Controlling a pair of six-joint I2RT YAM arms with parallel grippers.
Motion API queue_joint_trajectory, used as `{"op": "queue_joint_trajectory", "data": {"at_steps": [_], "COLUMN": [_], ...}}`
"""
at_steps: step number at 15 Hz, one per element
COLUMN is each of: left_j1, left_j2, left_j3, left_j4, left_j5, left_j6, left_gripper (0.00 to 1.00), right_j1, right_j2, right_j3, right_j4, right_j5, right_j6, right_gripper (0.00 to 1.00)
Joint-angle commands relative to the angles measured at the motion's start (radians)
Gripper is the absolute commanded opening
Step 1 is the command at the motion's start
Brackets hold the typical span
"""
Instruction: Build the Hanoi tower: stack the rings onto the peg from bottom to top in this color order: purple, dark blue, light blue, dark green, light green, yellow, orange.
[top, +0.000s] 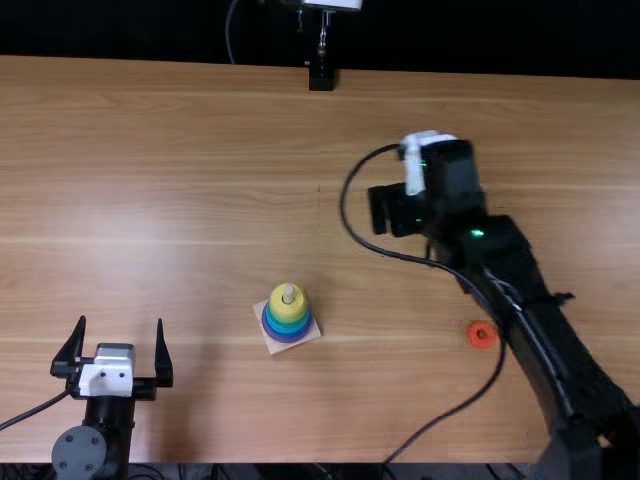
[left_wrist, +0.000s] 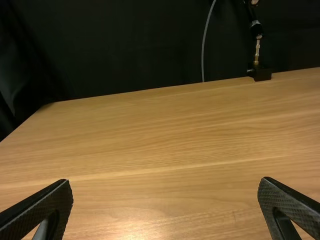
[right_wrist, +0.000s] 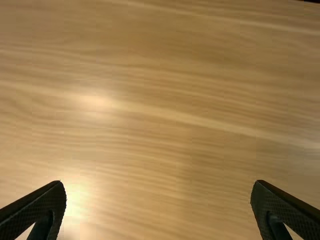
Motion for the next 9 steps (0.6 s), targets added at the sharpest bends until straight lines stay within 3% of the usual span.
{"op": "queue_joint_trajectory", "data": {"at_steps": [1, 9], "left_j1": [-0.001, -0.001], "left_j2": [-0.011, -0.011], "left_j3": [-0.022, -0.022], "left_j4": [-0.005, -0.005], "left_j5": [-0.003, -0.003], "left_j6": [0.004, 0.004], "left_gripper": [1.0, 1.0], "right_j1": [-0.051, -0.238], "right_j2": [-0.077, -0.321], "right_j3": [-0.095, -0.48], "right_j4": [0.001, 0.003], "right_j5": [-0.018, -0.018], "right_j6": [-0.052, -0.045], "right_gripper": [1.0, 1.0]}}
